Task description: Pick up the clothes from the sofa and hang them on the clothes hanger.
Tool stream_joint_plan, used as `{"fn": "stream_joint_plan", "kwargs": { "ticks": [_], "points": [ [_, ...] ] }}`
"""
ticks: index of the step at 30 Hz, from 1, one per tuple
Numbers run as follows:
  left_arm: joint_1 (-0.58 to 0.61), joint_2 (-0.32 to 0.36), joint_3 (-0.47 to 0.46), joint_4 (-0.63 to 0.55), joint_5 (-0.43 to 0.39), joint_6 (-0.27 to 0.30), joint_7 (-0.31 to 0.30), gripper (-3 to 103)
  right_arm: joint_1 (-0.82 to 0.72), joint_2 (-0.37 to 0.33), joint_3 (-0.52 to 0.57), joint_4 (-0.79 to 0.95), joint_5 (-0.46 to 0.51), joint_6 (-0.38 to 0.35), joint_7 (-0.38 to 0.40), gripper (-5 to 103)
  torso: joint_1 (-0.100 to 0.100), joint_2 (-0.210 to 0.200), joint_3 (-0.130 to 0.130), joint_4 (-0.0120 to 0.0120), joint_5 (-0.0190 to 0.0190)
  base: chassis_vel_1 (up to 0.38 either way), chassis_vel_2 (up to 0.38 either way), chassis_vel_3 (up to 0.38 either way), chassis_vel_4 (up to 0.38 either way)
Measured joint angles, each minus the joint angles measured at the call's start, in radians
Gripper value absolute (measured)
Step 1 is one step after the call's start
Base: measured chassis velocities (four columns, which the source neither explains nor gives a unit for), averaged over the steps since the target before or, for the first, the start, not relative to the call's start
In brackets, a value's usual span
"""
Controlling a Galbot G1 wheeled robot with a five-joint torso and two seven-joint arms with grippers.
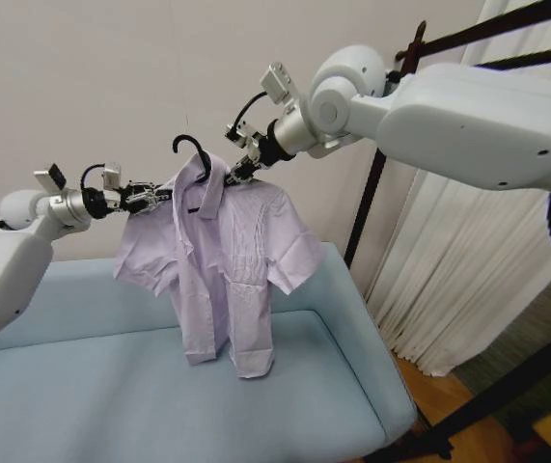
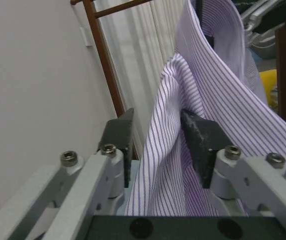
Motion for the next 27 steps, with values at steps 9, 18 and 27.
{"fn": "stream_joint_plan", "kwargs": {
  "ticks": [9,18,27],
  "points": [
    [0.007,0.003,-0.002,-0.02,-0.017,-0.002,-0.06,66,-0.072,-0.042,0.098,0.045,0.032,0.0,0.074,2,0.0,0.0,0.0,0.0,0.0,0.0,0.0,0.0,0.0],
    [0.008,0.004,0.004,-0.042,-0.02,-0.001,-0.11,99,-0.171,-0.093,0.227,0.115,0.117,0.006,0.196,2,0.0,0.0,0.0,0.0,0.0002,0.0,0.0,0.0,0.0],
    [0.015,0.009,0.011,-0.079,-0.033,0.0,-0.21,100,-0.22,-0.142,0.273,0.148,0.121,0.019,0.215,2,0.0,0.0,0.0,0.0,0.0001,0.0,0.0,0.0,0.0]
  ]
}}
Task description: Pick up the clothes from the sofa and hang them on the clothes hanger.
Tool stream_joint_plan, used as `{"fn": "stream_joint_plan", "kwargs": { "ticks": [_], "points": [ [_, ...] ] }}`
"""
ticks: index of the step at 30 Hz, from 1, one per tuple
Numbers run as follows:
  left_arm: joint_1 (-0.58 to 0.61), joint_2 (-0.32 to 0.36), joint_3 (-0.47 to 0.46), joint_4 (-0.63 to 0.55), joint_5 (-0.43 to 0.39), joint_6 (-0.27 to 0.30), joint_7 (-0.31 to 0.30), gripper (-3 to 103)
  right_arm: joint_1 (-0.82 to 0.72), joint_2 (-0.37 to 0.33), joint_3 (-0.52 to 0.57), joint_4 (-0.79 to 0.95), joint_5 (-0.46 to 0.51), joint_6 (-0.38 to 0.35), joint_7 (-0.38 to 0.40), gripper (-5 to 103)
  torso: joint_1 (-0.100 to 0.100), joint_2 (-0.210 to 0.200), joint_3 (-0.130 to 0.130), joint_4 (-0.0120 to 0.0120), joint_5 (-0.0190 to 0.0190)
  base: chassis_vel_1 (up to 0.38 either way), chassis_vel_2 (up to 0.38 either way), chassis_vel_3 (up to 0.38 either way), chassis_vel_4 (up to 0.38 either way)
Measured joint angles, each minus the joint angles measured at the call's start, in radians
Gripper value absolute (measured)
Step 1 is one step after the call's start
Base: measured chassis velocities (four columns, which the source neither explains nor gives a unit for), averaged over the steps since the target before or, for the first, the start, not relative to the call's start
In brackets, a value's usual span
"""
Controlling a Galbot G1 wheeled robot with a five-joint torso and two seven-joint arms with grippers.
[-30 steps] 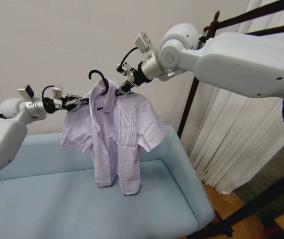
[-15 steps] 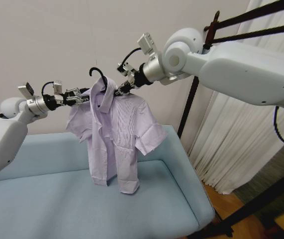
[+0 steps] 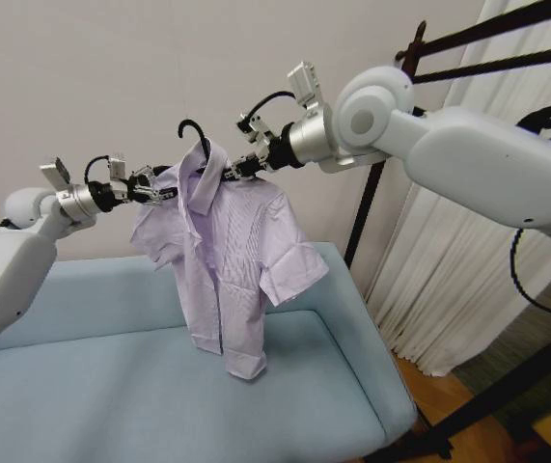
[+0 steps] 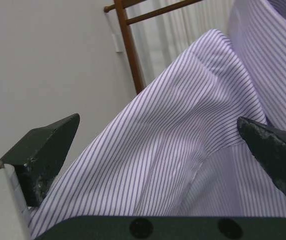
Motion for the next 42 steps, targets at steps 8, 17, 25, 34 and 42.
{"fn": "stream_joint_plan", "kwargs": {
  "ticks": [8,17,25,34,42],
  "points": [
    [0.001,0.004,-0.012,-0.048,-0.048,0.002,-0.137,100,-0.043,-0.044,0.021,0.012,-0.043,0.004,-0.013,2,0.0,0.0,0.0,0.0,0.0,0.0,0.0,0.0,0.0],
    [0.015,0.012,-0.049,-0.098,-0.153,0.011,-0.321,100,-0.12,-0.076,0.086,0.027,-0.057,0.032,0.024,2,0.0,0.0,0.0,0.0,0.0,0.0,0.0,0.0,0.0],
    [0.096,0.023,-0.1,-0.206,-0.193,0.005,-0.558,100,-0.271,-0.116,0.214,0.085,-0.041,0.131,0.151,2,0.0,0.0,0.0,-0.0001,0.0,0.0,0.0,0.0,0.0],
    [0.26,0.03,-0.243,-0.341,-0.168,-0.007,-0.697,100,-0.418,-0.13,0.436,0.209,0.094,0.168,0.533,2,0.0,0.0,0.0,0.0,0.0,0.0,0.0,0.0,0.0],
    [0.479,0.028,-0.382,-0.471,-0.146,-0.005,-0.739,100,-0.477,-0.09,0.603,0.296,0.168,0.128,0.868,2,0.0,0.0,0.0,-0.0001,-0.0002,0.0,0.0,0.0,0.0]
  ]
}}
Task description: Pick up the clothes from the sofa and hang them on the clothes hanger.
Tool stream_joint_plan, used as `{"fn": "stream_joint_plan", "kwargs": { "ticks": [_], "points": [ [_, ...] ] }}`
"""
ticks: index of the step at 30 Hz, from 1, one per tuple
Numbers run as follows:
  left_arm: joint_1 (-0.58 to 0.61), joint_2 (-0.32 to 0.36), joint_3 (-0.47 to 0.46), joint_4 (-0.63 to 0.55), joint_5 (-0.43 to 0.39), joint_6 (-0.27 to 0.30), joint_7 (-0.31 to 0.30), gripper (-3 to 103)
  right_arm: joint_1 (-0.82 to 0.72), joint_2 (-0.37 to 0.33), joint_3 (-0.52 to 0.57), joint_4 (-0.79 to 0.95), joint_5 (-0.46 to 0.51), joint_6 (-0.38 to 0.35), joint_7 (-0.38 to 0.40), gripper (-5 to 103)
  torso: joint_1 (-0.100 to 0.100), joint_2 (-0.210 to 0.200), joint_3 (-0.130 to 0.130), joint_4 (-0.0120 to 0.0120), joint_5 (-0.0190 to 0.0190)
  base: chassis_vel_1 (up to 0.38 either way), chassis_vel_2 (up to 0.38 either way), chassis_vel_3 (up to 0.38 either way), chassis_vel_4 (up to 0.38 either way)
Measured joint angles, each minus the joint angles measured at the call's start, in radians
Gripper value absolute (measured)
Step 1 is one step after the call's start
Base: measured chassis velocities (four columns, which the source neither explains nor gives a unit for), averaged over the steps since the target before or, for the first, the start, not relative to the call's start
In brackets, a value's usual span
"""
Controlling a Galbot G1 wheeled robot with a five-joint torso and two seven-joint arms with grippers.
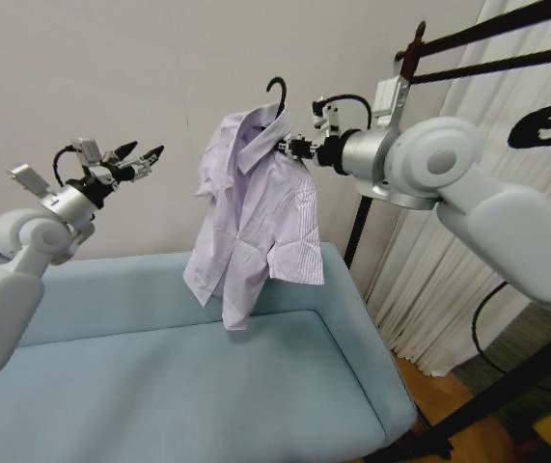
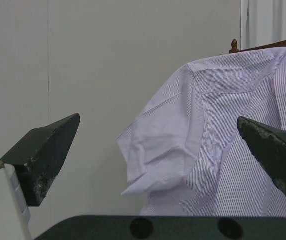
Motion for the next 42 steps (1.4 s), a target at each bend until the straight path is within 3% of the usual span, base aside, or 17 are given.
{"fn": "stream_joint_plan", "kwargs": {
  "ticks": [1,4,7,11,17,22,31,36,42],
  "points": [
    [0.0,0.0,0.0,0.0,0.0,0.0,0.0,100,0.0,0.0,0.0,0.0,0.0,0.0,0.0,2,0.0,0.0,0.0,0.0,0.0,0.0,0.0,0.0,0.0],
    [0.063,-0.002,-0.05,-0.032,0.007,0.0,-0.006,100,0.029,0.044,0.027,-0.005,0.026,-0.023,0.159,2,0.0,0.0,0.0,0.0002,0.0001,0.0,0.0,0.0,0.0],
    [0.098,-0.004,-0.079,-0.052,0.014,0.0,-0.01,100,0.061,0.075,0.027,-0.039,0.029,-0.02,0.217,2,0.0,0.0,0.0,0.0001,-0.0001,0.0,0.0,0.0,0.0],
    [0.192,-0.01,-0.172,-0.104,0.023,0.0,-0.021,100,0.138,0.141,-0.004,-0.134,0.003,0.022,0.312,2,0.0,0.0,0.0,0.0,0.0,0.0,0.0,0.0,0.0],
    [0.313,-0.017,-0.285,-0.143,0.026,-0.003,-0.016,100,0.206,0.183,-0.054,-0.216,-0.037,0.077,0.419,2,0.0,0.0,0.0,0.0004,-0.0002,0.0,0.0,0.0,0.0],
    [0.424,-0.043,-0.38,-0.169,0.03,-0.009,0.015,100,0.318,0.227,-0.151,-0.293,-0.065,0.148,0.55,2,0.0,0.0,0.0,0.0,0.0,0.0,0.0,0.0,0.0],
    [0.494,-0.092,-0.434,-0.187,0.038,-0.02,0.072,100,0.44,0.307,-0.343,-0.41,-0.224,0.218,0.648,2,0.0,0.0,0.0,0.0001,-0.0002,0.0,0.0,0.0,0.0],
    [0.502,-0.112,-0.436,-0.192,0.045,-0.023,0.093,100,0.468,0.36,-0.384,-0.472,-0.211,0.268,0.737,2,0.0,0.0,0.0,0.0002,0.0,0.0,0.0,0.0,0.0],
    [0.494,-0.133,-0.422,-0.185,0.052,-0.027,0.103,100,0.497,0.391,-0.406,-0.62,-0.209,0.276,0.745,2,0.0,0.0,0.0,0.0001,0.0,0.0,0.0,0.0,0.0]
  ]
}}
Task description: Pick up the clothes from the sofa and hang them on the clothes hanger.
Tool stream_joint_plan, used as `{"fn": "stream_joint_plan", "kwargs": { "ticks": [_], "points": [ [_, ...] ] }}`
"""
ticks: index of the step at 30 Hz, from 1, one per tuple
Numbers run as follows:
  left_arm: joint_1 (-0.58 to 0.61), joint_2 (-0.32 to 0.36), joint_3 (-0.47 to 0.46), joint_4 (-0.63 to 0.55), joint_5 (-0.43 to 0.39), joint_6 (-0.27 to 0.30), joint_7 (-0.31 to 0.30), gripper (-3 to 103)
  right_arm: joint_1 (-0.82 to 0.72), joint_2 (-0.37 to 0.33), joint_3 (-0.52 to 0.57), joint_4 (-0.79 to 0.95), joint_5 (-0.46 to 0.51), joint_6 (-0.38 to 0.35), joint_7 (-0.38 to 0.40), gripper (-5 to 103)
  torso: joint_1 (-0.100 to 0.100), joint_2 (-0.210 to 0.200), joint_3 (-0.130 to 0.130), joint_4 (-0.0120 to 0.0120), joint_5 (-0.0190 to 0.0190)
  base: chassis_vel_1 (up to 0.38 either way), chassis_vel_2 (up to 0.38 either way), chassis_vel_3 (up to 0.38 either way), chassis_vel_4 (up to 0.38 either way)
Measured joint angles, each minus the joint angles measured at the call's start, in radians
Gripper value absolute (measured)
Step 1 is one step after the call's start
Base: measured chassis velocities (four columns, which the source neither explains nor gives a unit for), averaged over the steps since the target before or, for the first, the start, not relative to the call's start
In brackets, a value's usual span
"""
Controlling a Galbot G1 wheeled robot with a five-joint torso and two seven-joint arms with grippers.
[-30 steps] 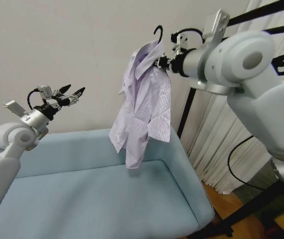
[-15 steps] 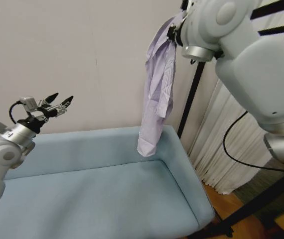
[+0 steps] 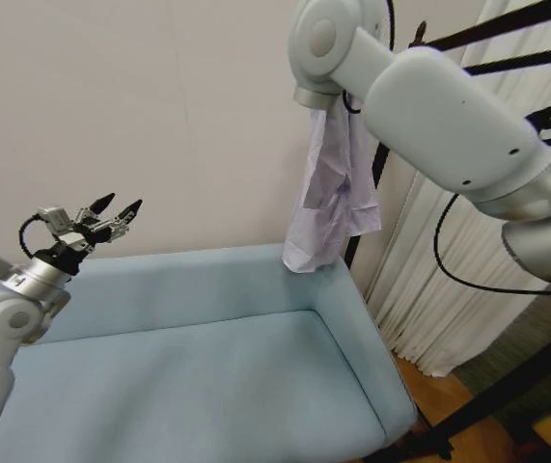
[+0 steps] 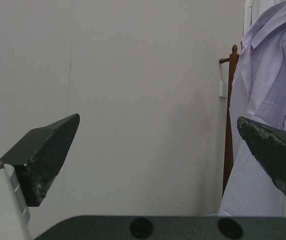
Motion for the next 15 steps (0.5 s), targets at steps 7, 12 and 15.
{"fn": "stream_joint_plan", "kwargs": {
  "ticks": [7,12,15],
  "points": [
    [-0.002,-0.014,0.009,0.017,0.011,-0.009,0.016,100,-0.013,0.002,-0.021,-0.165,-0.069,-0.032,-0.056,2,0.0,0.0,0.0,-0.0003,0.0002,0.0,0.0,0.0,0.0],
    [-0.003,-0.018,0.019,0.02,0.016,-0.012,0.02,100,-0.055,0.011,-0.016,-0.292,-0.148,-0.051,-0.116,2,0.0,0.0,0.0,0.0,0.0003,0.0,0.0,0.0,0.0],
    [0.001,-0.018,0.019,0.022,0.017,-0.013,0.023,100,-0.079,0.012,0.005,-0.346,-0.187,-0.061,-0.15,2,0.0,0.0,0.0,0.0,0.0004,0.0,0.0,0.0,0.0]
  ]
}}
